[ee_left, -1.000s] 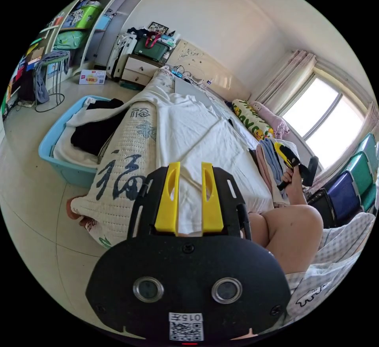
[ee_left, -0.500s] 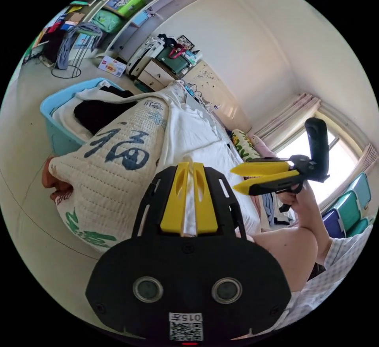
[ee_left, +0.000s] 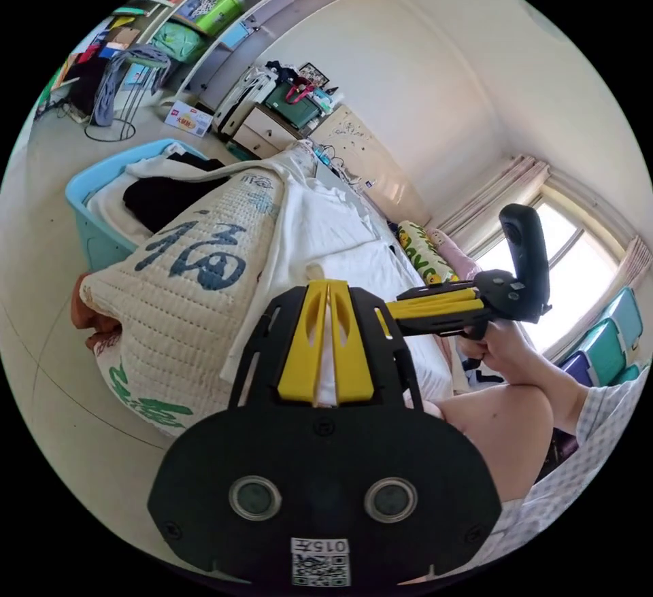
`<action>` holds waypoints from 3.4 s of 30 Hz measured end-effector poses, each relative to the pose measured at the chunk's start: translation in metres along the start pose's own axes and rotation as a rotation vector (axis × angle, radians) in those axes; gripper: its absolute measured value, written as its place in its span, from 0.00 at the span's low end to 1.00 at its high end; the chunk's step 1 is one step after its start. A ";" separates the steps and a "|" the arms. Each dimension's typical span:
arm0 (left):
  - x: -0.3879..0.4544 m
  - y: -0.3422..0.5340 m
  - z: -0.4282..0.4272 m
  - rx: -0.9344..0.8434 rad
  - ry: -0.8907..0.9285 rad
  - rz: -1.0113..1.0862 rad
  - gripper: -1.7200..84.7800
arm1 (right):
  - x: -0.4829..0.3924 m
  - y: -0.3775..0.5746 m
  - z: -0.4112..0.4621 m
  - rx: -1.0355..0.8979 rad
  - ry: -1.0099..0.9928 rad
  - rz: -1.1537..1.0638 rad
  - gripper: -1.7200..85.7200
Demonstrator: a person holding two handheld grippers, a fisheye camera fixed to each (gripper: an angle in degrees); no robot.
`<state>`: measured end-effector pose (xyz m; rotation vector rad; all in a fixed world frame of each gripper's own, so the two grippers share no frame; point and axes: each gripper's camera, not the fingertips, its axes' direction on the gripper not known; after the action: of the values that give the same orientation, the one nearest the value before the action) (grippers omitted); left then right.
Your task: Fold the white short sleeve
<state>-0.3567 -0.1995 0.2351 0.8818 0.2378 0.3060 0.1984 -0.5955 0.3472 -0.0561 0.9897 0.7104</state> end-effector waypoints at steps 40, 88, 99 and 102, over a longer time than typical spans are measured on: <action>0.051 -0.025 0.019 0.025 -0.177 0.061 0.02 | 0.019 0.084 0.098 0.145 -0.184 -0.049 0.07; 0.303 -0.429 0.640 -0.640 0.018 0.453 0.02 | 0.136 0.526 0.521 0.572 0.099 1.020 0.08; 0.250 -0.474 0.567 -0.496 0.046 0.401 0.07 | 0.095 0.502 0.557 0.572 0.154 1.036 0.08; 0.218 -0.479 0.515 -0.474 0.102 0.422 0.07 | 0.087 0.497 0.562 0.594 0.159 1.036 0.08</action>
<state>0.0932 -0.7772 0.1580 0.4385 0.0633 0.7670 0.3630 0.0339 0.7297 0.9950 1.3391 1.3197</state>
